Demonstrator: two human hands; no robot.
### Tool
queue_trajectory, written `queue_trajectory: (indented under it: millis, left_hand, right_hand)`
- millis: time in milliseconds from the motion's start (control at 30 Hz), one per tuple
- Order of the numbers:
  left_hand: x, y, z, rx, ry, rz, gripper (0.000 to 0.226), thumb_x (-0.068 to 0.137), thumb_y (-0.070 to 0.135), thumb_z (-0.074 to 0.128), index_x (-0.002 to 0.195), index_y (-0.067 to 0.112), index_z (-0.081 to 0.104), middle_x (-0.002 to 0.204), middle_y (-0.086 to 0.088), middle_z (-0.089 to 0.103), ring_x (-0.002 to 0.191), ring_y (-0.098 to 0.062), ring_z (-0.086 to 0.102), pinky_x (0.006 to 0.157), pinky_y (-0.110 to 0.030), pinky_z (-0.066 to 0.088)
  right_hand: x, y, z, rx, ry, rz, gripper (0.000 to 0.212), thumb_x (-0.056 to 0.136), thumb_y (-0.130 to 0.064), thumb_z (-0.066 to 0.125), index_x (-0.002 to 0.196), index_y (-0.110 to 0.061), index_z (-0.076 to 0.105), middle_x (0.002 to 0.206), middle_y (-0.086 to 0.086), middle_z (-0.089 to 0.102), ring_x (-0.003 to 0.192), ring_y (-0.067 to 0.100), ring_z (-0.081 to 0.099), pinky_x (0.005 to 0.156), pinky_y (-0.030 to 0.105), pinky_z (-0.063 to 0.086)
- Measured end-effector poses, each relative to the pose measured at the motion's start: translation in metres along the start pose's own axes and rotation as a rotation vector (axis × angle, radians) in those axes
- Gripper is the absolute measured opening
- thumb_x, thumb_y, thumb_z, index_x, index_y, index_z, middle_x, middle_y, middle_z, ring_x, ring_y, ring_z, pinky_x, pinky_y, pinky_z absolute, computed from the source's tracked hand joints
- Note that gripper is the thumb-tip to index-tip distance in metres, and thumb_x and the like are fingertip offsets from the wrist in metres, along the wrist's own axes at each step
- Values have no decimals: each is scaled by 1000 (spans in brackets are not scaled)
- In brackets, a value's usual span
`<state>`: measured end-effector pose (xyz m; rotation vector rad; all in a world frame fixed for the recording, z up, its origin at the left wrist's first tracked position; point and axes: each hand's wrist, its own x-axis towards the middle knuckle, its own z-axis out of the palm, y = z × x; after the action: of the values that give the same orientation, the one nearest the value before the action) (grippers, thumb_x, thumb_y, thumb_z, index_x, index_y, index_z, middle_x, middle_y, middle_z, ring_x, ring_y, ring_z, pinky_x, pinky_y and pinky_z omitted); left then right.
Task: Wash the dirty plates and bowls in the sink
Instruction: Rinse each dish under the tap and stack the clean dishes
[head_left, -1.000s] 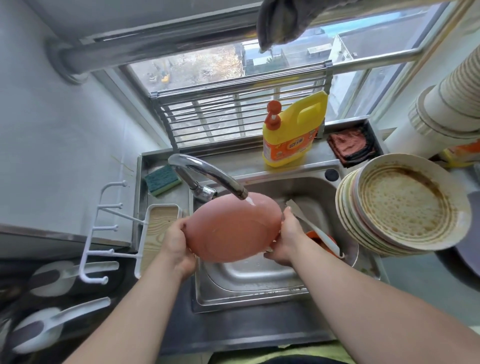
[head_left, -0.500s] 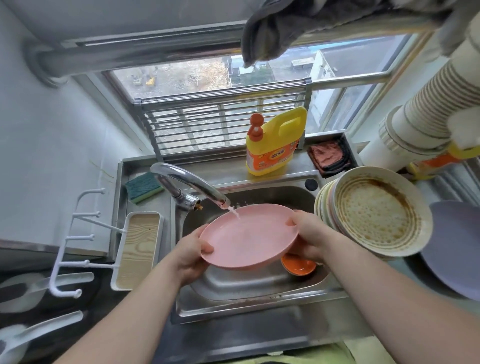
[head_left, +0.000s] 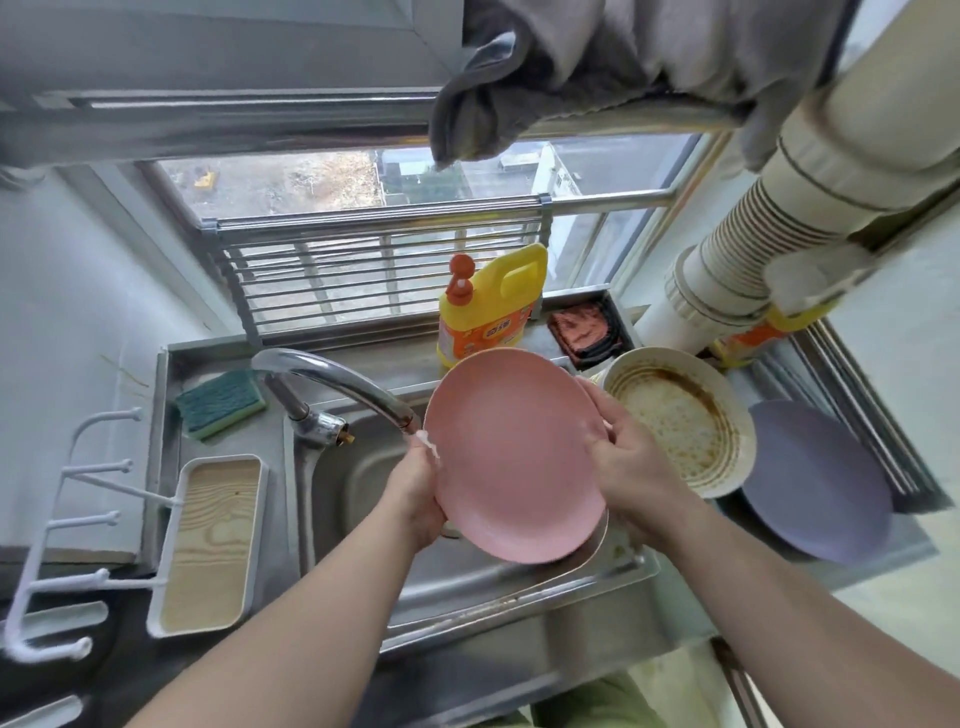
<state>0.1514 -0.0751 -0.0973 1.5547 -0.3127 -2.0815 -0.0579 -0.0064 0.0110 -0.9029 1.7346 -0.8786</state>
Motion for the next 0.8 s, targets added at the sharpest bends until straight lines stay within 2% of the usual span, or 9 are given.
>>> queue_trajectory:
  millis: [67,100,133,233,300,400,567,700,800]
  left_hand:
    - [4,4,7,-97,-59,-21,99,57,81,58,140,28,61,128,-2,75,115,-27,70,91,-45,58]
    - [4,5,11,-142,-90,-19,100,58,77,66,144,27,58,130,-4,73,120,-29,69,95,-48,58]
    - [7,4,12,-194,-118,-10,93,70,76,68,146,25,56,133,-6,72,123,-31,67,98,-51,57]
    - [19,-5,17,-343,-141,-72,76,101,74,32,145,17,56,135,-11,71,127,-33,63,100,-49,54]
    - [20,-10,20,-419,-97,-109,60,107,56,44,147,12,57,124,-13,75,117,-29,69,86,-46,61]
    - [19,-13,18,-392,-62,-131,44,99,28,73,137,8,66,113,-14,78,99,-29,77,62,-40,64]
    - [12,-13,7,-349,-31,-89,40,95,49,66,100,10,68,70,-2,71,57,-14,66,63,-32,63]
    - [11,-5,1,-192,-87,-84,36,103,30,67,131,8,69,112,-10,78,92,-25,75,99,-46,59]
    - [2,3,-6,-214,-212,-134,57,107,58,49,143,16,63,133,-10,72,119,-30,70,110,-51,51]
  right_hand:
    - [-7,-6,-1,-1,45,-50,42,112,-34,46,134,-70,53,134,-28,65,123,4,64,106,43,54]
    - [-12,-10,-1,-14,75,-74,43,113,-35,46,129,-73,53,132,-32,64,123,-1,62,105,38,52]
    - [-16,-14,0,-29,108,-90,43,113,-36,45,126,-76,53,132,-35,62,124,-3,60,104,34,51]
    - [-26,-24,1,-63,198,-134,39,113,-40,42,127,-75,50,135,-35,58,126,-5,55,99,29,48]
    - [-28,-28,1,-46,256,-151,36,113,-42,40,131,-71,51,136,-33,58,125,-4,55,97,31,49]
    - [-29,-31,1,-16,306,-136,35,113,-42,39,139,-60,53,138,-29,59,125,0,56,100,37,52]
    - [-32,-27,5,-51,304,-137,37,113,-43,40,146,-53,52,142,-22,59,131,9,57,106,49,53]
    - [-29,-25,11,20,325,-100,35,113,-41,41,144,-52,55,140,-22,62,129,11,60,105,49,54]
    - [-25,-23,21,164,334,-36,33,114,-38,40,140,-48,58,133,-17,67,121,12,65,94,41,59]
